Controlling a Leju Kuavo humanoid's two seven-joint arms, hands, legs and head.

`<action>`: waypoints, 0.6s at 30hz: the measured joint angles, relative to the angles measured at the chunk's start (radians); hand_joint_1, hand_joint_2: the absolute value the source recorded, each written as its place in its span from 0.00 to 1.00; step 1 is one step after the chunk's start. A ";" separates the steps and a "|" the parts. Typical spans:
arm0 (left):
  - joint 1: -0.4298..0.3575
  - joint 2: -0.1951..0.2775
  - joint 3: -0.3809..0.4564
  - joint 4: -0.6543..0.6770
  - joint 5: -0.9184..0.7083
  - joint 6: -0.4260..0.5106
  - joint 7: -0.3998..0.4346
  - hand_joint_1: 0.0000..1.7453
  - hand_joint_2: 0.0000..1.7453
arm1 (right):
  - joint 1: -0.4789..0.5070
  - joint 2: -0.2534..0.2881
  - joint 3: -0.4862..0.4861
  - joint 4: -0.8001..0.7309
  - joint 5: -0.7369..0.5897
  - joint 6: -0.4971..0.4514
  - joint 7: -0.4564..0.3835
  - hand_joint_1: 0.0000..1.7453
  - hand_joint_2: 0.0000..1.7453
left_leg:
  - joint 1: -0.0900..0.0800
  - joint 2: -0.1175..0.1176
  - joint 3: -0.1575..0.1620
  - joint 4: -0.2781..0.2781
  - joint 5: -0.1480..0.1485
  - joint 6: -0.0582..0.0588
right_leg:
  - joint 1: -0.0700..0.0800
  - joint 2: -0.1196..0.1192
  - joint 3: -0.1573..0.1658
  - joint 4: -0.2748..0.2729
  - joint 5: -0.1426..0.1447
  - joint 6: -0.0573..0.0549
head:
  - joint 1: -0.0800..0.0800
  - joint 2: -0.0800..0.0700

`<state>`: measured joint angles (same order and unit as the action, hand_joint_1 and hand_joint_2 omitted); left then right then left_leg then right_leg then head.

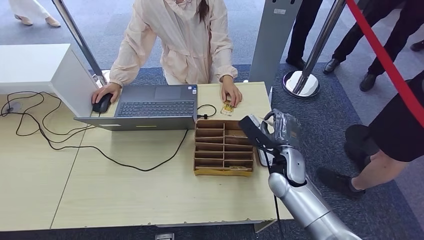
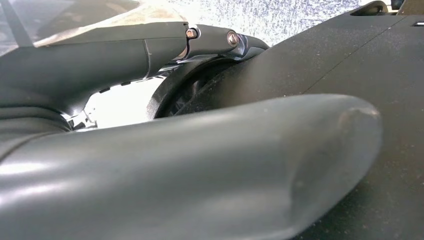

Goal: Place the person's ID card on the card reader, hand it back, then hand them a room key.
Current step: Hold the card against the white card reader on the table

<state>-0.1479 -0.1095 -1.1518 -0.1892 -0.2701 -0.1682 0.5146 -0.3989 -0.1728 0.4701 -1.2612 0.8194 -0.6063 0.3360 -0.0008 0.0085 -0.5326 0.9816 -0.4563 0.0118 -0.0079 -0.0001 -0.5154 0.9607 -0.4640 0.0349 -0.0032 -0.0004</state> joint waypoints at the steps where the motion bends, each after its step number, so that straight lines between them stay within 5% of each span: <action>1: 0.000 0.000 0.000 0.000 0.000 0.000 0.000 0.00 0.00 | -0.002 0.001 0.002 0.008 0.003 -0.003 0.001 1.00 1.00 | 0.000 0.000 0.000 0.000 0.000 0.000 | 0.000 0.000 0.000 0.000 0.000 0.000 | 0.000 0.000; 18: 0.001 0.000 0.006 0.000 -0.006 -0.002 0.000 0.00 0.00 | -0.002 -0.010 0.018 0.095 0.054 -0.009 0.075 1.00 1.00 | 0.000 0.000 0.000 0.000 0.000 0.000 | 0.000 0.000 0.000 0.000 0.000 0.000 | 0.000 0.000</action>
<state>-0.1471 -0.1097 -1.1460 -0.1892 -0.2763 -0.1701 0.5147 -0.4013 -0.1824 0.4881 -1.1662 0.8736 -0.6157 0.4106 -0.0008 0.0088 -0.5322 0.9817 -0.4563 0.0118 -0.0079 -0.0001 -0.5156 0.9606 -0.4640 0.0349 -0.0033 -0.0004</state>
